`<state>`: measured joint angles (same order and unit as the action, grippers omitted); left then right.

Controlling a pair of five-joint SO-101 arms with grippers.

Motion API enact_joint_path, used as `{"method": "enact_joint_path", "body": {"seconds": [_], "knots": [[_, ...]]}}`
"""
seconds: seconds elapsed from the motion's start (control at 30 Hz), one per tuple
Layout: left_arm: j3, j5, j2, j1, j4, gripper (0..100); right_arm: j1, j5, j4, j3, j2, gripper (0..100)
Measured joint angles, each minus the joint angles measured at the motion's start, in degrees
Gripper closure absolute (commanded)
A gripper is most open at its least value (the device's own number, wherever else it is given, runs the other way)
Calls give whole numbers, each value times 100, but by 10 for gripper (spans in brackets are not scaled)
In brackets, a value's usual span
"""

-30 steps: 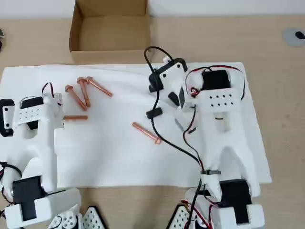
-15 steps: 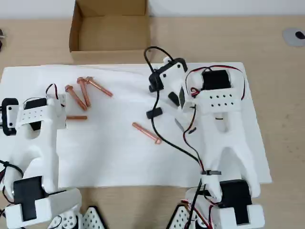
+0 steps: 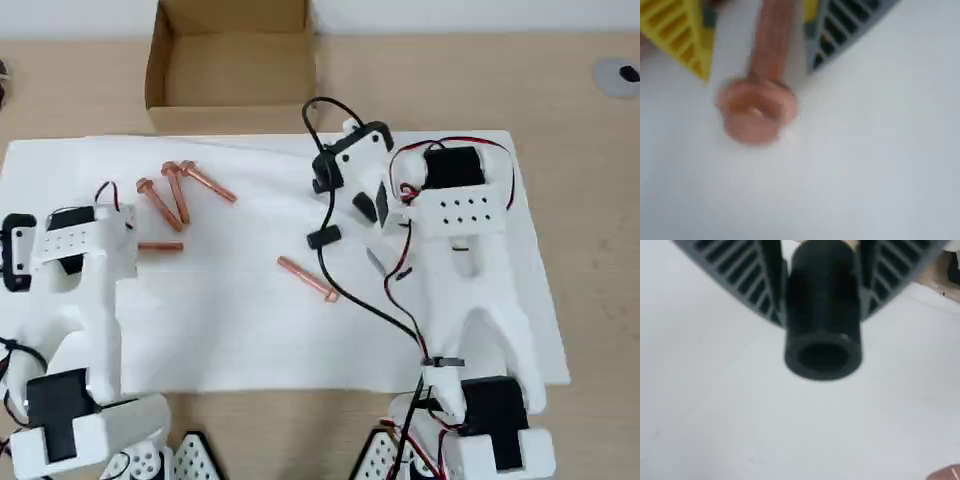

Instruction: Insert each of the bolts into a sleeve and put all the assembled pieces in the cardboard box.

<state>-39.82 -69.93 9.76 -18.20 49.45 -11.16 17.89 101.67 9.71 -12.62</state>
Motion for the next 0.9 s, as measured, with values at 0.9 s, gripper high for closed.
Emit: {"method": "enact_joint_path", "body": {"seconds": [0.9], "knots": [[193,308,-730,-26,-167,993,0,0,0,0,0,987]]}}
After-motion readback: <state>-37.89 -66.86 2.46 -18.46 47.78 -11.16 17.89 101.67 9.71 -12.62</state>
